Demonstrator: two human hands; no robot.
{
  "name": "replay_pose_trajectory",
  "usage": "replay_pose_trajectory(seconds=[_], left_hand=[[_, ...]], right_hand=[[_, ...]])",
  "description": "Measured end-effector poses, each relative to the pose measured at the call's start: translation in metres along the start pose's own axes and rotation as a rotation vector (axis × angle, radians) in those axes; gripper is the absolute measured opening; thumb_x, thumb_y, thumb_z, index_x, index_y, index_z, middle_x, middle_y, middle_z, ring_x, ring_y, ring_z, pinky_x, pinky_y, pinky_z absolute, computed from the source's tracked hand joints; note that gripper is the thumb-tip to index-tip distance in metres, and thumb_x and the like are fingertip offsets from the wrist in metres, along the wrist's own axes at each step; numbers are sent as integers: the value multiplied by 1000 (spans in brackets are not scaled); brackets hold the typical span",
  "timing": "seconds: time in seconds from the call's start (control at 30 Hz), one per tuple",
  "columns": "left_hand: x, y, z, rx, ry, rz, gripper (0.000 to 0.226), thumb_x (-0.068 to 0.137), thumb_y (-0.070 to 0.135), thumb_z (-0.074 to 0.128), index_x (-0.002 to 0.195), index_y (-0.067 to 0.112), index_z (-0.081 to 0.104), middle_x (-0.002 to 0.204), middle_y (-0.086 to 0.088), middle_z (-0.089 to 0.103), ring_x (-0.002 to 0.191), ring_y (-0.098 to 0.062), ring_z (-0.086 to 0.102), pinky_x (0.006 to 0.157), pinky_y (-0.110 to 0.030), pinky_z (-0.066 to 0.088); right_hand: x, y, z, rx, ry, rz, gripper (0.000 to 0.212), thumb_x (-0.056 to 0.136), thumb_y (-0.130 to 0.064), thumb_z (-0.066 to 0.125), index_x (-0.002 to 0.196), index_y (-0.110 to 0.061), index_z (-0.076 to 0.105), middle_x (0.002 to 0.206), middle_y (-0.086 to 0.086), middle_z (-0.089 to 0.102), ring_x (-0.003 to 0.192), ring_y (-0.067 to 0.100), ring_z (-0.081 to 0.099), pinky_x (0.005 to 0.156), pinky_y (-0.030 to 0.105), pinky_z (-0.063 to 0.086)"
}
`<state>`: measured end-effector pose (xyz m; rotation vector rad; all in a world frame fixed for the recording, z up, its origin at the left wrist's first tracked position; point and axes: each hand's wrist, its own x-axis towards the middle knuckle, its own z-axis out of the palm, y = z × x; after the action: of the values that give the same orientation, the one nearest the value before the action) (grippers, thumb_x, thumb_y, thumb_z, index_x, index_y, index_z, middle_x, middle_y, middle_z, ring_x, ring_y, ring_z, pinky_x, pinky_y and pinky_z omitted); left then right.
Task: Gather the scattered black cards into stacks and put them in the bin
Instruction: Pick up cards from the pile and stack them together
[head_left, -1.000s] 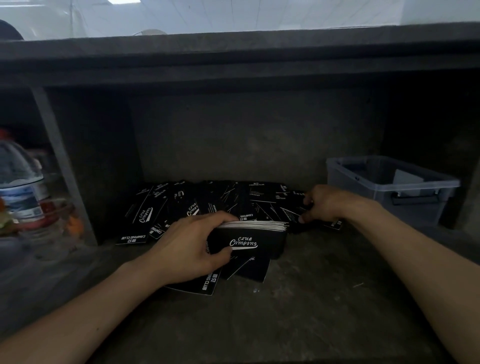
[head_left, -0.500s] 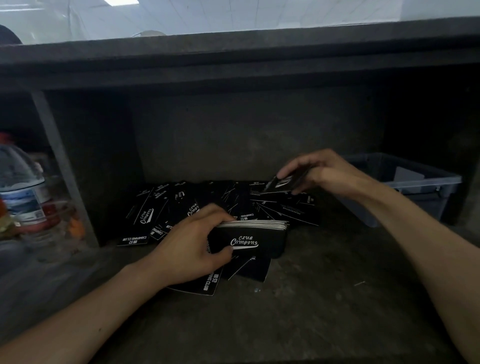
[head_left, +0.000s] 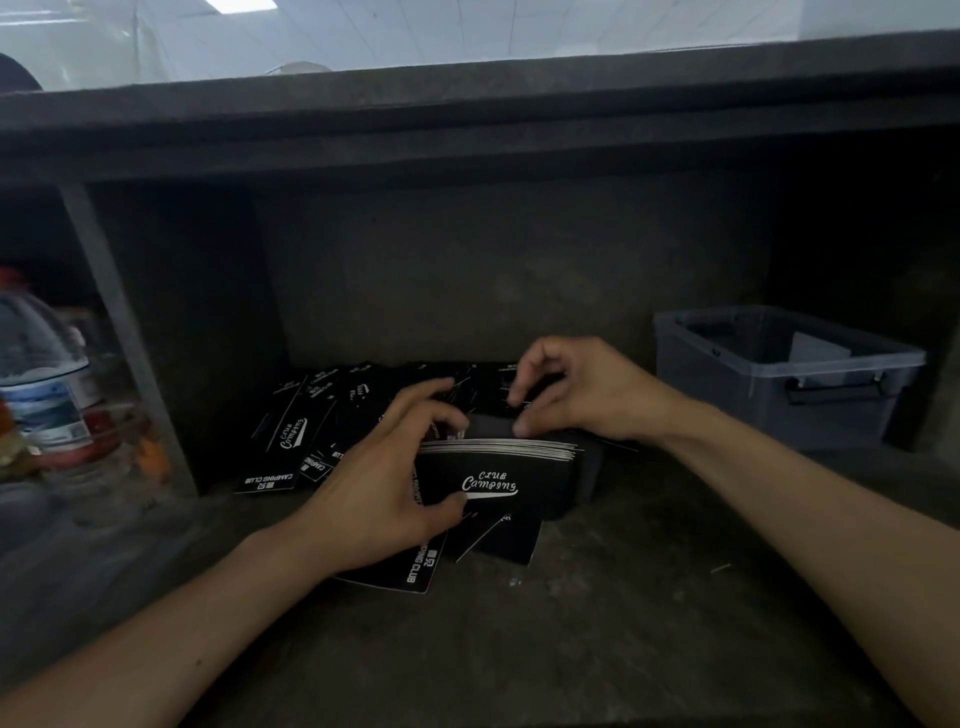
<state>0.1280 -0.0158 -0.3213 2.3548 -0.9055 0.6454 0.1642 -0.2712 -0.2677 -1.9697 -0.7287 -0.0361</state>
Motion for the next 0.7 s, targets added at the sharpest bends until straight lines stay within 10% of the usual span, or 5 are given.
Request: replay_pose_trajectory(seconds=[0.13,0.23,0.3,0.47,0.7], left_hand=[[0,2,0,-81,-83,-28,65,75,41,74,130,45,40,116,23,66,102,0,67,90,-36,56],[-1,2,0,-35,-100,-3,51,79,39,73,126,42,51,105,20,70,86,-8,71,78,-36,58],[-1,3,-1,-15,-84,11,45,80,37,73,122,40,56,104,21,70,88,-3,70,78,-34,58],[-1,3,1,-8,-66,20,41,80,37,72,119,31,62,108,19,63,97,-3,66,84,-36,56],[-1,-1,1,-14,-40,21,51,74,47,71,122,32,60,134,27,43,117,3,56,98,-20,49]], right_hand=[[4,-2,-2,228,-27,66,20,86,-6,70,104,-6,61,97,14,74,92,26,73,71,31,60],[3,12,-27,-503,217,90,20,84,-23,75,101,-18,68,99,-1,73,96,14,69,88,36,55],[-3,20,-38,-920,53,225,37,76,-39,80,108,-24,69,106,-9,68,100,10,62,88,26,49],[-9,17,-51,-866,-26,379,25,76,-21,79,100,-23,73,93,-7,71,76,5,62,63,15,44],[-19,-21,-69,-784,274,166,20,77,-18,76,94,-29,77,84,-9,73,86,12,68,82,29,54]])
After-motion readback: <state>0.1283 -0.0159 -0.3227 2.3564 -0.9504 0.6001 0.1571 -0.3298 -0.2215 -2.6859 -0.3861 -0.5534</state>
